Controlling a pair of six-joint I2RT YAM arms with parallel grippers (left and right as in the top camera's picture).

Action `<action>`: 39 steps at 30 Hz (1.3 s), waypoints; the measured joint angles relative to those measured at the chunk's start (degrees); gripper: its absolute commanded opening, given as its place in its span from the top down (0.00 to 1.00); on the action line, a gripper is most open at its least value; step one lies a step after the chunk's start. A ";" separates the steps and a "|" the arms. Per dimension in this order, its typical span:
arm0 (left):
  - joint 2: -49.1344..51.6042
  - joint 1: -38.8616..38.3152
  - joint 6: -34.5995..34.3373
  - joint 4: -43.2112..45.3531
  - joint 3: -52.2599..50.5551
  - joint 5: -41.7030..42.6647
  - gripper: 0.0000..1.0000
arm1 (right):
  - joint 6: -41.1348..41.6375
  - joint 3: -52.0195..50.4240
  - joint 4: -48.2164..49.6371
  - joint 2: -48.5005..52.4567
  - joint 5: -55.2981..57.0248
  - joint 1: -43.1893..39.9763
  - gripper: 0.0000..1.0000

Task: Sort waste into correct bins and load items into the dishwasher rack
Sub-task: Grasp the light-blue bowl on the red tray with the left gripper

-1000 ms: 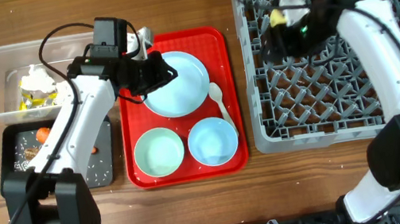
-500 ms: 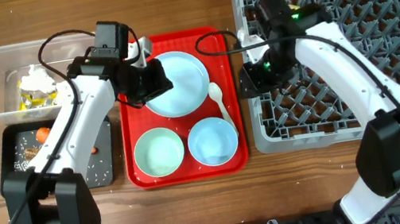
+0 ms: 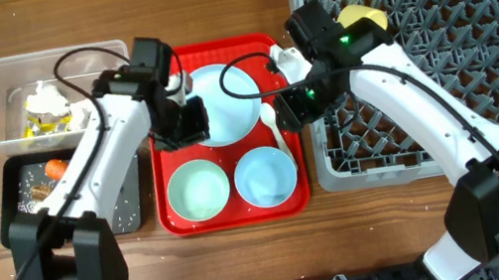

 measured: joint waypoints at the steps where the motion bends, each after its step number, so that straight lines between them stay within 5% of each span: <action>1: 0.00 -0.42 -0.22 -1.01 0.00 -1.60 0.86 | 0.20 0.00 0.02 0.00 0.00 0.00 0.39; 3: 0.00 -0.68 -2.36 -3.23 0.00 -8.11 0.84 | 0.31 0.00 0.09 0.00 0.04 0.00 0.38; 5: 0.00 0.11 -5.16 -4.48 0.00 -14.08 0.65 | 0.39 0.00 0.09 0.00 0.04 0.00 0.37; 7: 0.00 0.94 -6.45 -5.75 0.00 -16.79 0.58 | 0.39 0.00 0.11 0.00 0.04 0.00 0.37; 12: 0.00 1.70 -7.96 -8.22 -1.86 -20.28 0.55 | 0.37 0.00 0.11 0.00 0.04 0.00 0.36; 21: 0.02 2.19 -11.93 -2.14 -15.08 -22.60 0.68 | 0.37 0.00 0.15 0.00 0.22 0.00 0.34; 24: 0.02 2.29 -12.33 0.28 -17.77 -20.98 0.96 | 0.37 0.00 0.39 0.00 0.22 0.00 0.34; 39: -8.92 2.43 -12.68 0.22 -14.40 -14.43 0.96 | 1.70 0.00 3.39 0.00 0.17 0.00 0.37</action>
